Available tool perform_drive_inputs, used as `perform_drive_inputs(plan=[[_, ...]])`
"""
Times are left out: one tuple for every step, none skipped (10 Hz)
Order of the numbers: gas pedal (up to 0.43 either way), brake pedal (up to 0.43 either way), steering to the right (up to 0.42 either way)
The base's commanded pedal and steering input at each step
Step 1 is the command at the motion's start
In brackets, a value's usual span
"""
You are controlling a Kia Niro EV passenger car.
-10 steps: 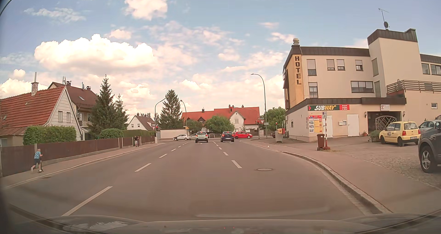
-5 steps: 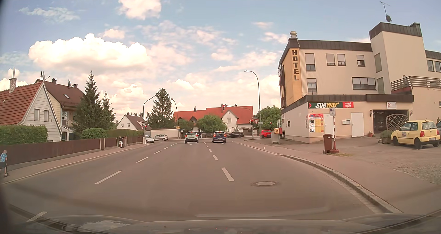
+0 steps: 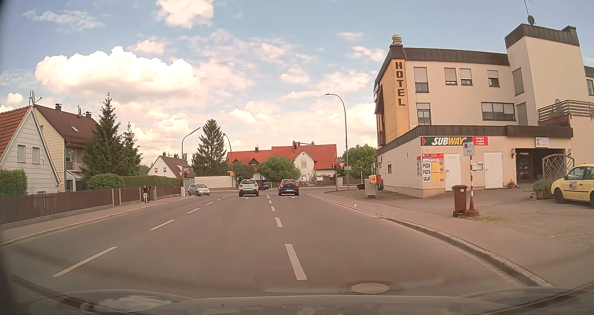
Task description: Follow the waypoints while adhering to traffic rules and regulations
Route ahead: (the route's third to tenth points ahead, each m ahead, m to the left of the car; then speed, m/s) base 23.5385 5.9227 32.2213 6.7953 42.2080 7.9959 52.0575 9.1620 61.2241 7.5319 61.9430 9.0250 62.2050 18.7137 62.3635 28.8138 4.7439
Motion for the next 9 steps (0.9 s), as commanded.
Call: perform_drive_inputs(plan=[[0.000, 0.018, 0.023], [0.000, 0.024, 0.020], [0.000, 0.018, 0.019], [0.000, 0.018, 0.019], [0.000, 0.018, 0.018], [0.000, 0.024, 0.016], [0.000, 0.024, 0.011], [0.000, 0.018, 0.005], [0.000, 0.018, -0.001]])
